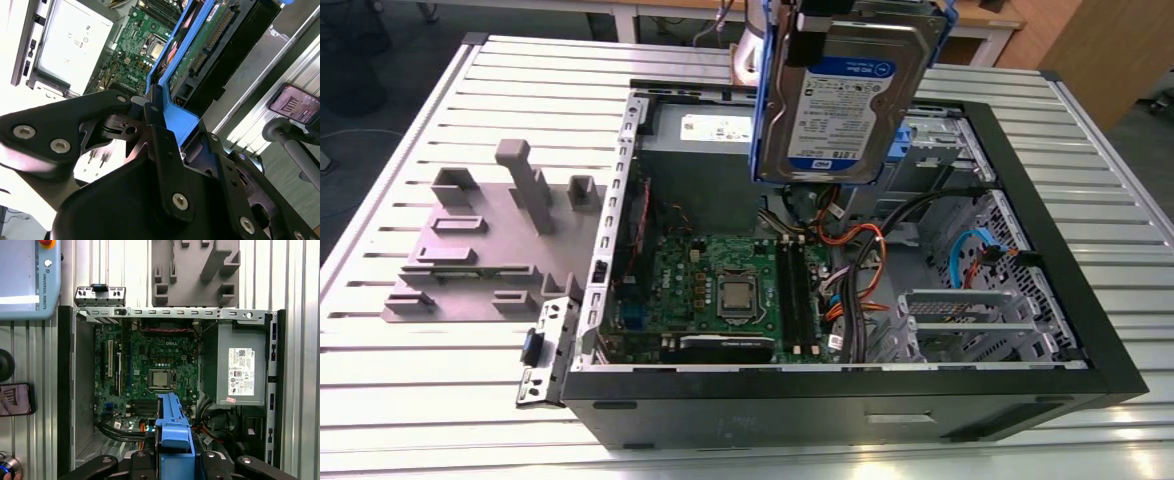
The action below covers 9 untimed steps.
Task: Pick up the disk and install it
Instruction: 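Insert the disk into the insertion slot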
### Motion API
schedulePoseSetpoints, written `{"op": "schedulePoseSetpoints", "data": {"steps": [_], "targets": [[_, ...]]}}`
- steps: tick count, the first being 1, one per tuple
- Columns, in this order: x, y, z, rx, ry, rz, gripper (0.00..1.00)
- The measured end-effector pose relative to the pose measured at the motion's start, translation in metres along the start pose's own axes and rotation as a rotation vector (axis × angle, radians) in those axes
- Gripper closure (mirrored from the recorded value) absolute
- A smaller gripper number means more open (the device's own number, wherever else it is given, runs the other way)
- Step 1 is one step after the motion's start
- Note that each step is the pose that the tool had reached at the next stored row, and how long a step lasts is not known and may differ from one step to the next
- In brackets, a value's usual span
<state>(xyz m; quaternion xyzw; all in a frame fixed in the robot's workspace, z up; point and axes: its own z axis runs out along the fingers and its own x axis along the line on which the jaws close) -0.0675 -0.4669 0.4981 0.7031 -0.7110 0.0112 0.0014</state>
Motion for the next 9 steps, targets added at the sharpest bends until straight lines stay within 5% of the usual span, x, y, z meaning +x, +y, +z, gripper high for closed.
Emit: {"op": "schedulePoseSetpoints", "data": {"steps": [9], "targets": [[0.0, -0.0023, 0.0, 0.0, 0.0, 0.0, 0.64]]}}
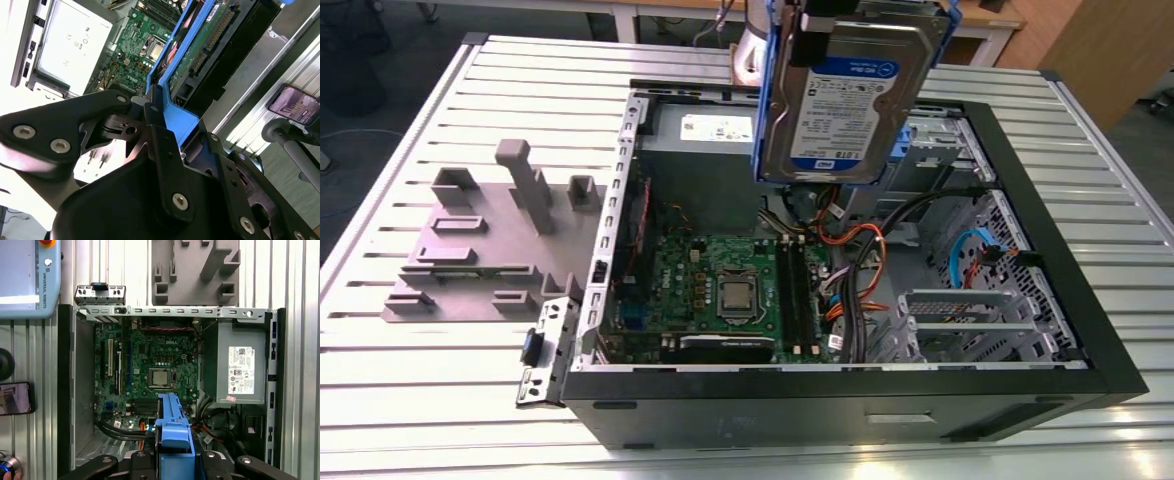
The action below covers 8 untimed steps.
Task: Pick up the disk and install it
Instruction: 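Insert the disk into the insertion slot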
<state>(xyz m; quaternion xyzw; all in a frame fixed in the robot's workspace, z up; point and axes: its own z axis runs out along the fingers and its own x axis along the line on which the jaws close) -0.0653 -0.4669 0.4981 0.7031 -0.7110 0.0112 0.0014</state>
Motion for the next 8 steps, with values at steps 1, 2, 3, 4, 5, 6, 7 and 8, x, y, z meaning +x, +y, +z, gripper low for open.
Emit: {"op": "schedulePoseSetpoints", "data": {"steps": [1, 2, 3, 4, 5, 6, 7, 8], "targets": [[0.0, -0.0002, 0.0, 0.0, 0.0, 0.0, 0.64], [0.0, -0.0004, 0.0, 0.0, 0.0, 0.0, 0.64], [0.0, -0.0006, 0.0, 0.0, 0.0, 0.0, 0.64], [0.0, -0.0008, 0.0, 0.0, 0.0, 0.0, 0.64], [0.0, -0.0011, 0.0, 0.0, 0.0, 0.0, 0.64], [0.0, -0.0013, 0.0, 0.0, -0.0001, 0.0, 0.64], [0.0, -0.0015, 0.0, 0.0, 0.0, 0.0, 0.64], [0.0, -0.0017, 0.0, 0.0, 0.0, 0.0, 0.64]]}}
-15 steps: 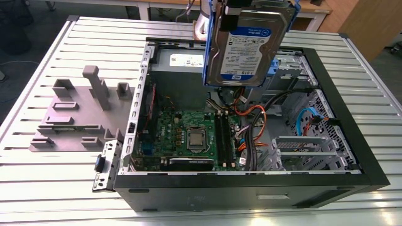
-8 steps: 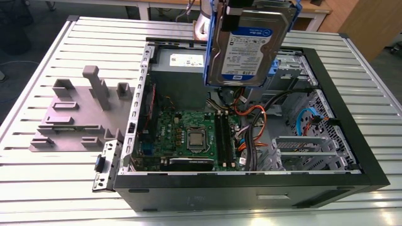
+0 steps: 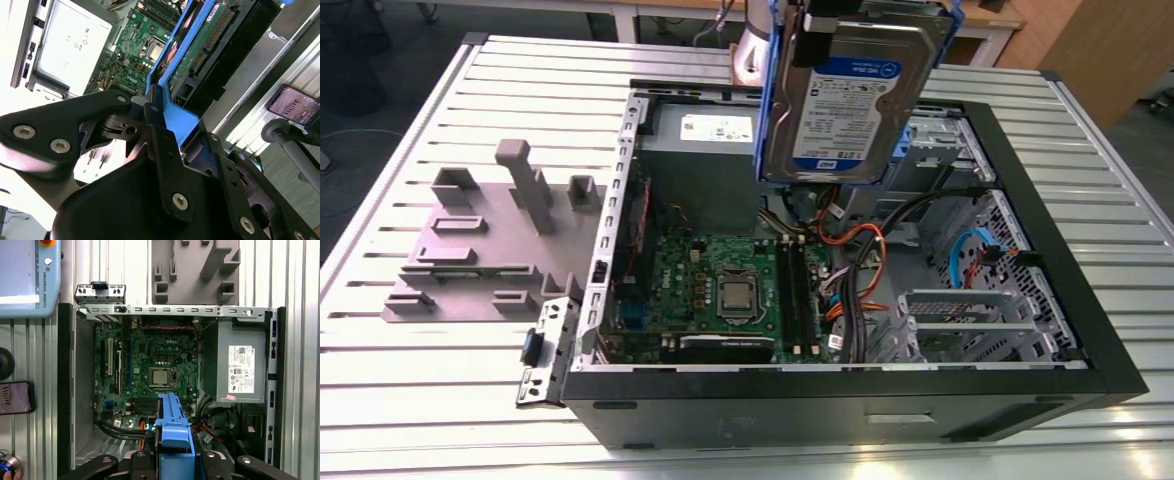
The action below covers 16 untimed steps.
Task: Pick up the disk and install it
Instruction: 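Insert the disk into the insertion slot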
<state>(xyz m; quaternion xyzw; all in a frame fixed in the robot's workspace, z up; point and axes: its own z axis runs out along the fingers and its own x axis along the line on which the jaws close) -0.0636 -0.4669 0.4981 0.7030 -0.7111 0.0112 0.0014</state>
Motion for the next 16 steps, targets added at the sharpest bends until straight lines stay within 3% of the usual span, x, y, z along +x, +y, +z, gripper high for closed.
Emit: {"op": "schedulePoseSetpoints", "data": {"steps": [16], "targets": [[-0.0001, -0.0058, 0.0001, 0.0, 0.0, 0.0, 0.64]]}}
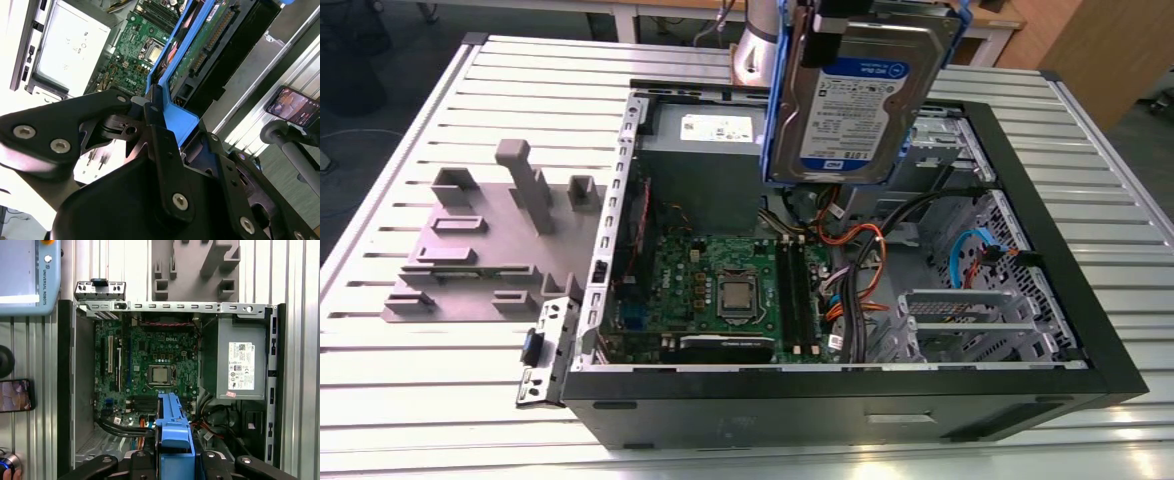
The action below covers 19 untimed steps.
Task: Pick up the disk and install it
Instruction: 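Insert the disk into the insertion slot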
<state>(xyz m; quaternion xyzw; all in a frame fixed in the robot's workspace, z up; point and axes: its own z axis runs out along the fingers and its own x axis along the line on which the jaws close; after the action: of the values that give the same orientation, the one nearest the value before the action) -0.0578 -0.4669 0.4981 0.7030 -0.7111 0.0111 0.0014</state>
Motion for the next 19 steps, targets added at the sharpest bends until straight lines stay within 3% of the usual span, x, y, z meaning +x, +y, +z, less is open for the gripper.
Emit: {"op": "schedulePoseSetpoints", "data": {"steps": [10, 19], "targets": [[0.0008, -0.0028, 0.0002, 0.0, 0.0, 0.0, 0.64], [0.0127, -0.0028, 0.0007, 0.0, 0.0001, 0.0, 0.64]]}}
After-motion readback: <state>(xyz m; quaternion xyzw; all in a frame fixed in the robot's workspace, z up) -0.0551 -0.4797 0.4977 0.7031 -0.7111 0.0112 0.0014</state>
